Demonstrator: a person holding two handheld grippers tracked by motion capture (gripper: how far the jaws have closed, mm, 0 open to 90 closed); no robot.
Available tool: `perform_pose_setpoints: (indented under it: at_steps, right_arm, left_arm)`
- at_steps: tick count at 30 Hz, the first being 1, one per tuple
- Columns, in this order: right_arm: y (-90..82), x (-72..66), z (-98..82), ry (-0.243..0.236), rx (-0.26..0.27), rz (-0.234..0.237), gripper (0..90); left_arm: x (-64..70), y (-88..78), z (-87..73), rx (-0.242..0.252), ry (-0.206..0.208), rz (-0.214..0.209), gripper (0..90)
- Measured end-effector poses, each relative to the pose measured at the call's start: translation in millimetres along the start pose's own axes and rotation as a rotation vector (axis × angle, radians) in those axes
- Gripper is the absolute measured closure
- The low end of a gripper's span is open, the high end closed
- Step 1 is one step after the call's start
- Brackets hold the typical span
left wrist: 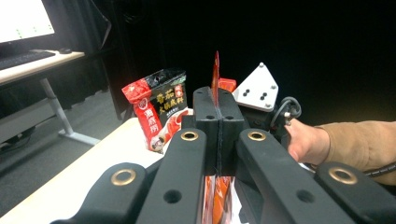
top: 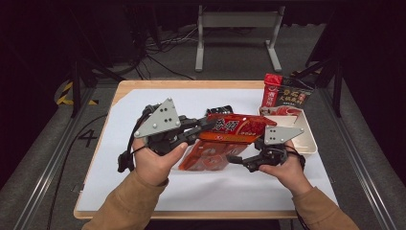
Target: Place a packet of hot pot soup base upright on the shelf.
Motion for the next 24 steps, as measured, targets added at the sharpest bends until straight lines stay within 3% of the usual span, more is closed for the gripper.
perform_pose_setpoints:
  at_steps: [5, 13, 16, 24]
  right_arm:
    - [8.7, 1.5, -4.0, 0.048, 0.028, 0.051, 29.3]
    - [11.8, -10.5, -1.6, 0.022, -0.014, 0.109, 60.2]
    - [10.5, -12.7, -0.6, 0.004, -0.039, 0.105, 67.8]
    - [2.8, -12.7, 3.0, -0.004, -0.101, 0.092, 70.0]
  left_arm:
    - [0.8, 2.8, -3.1, -0.002, -0.008, -0.003, 90.0]
    - [-1.7, -2.1, -5.0, 0.01, -0.018, 0.006, 90.0]
    - [-3.5, -3.3, -7.0, 0.01, -0.023, 0.009, 90.0]
    - [-7.0, -2.1, -12.1, 0.01, -0.039, 0.015, 90.0]
Point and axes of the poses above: each handheld gripper's, and its own axes: y roughly forward along the jaws, z roughly out of its top, x roughly to its right, the point moved 7 cm from there along y, roughly forward along the jaws, and after that the axes turned 15 degrees about y, right-handed, at the moved point
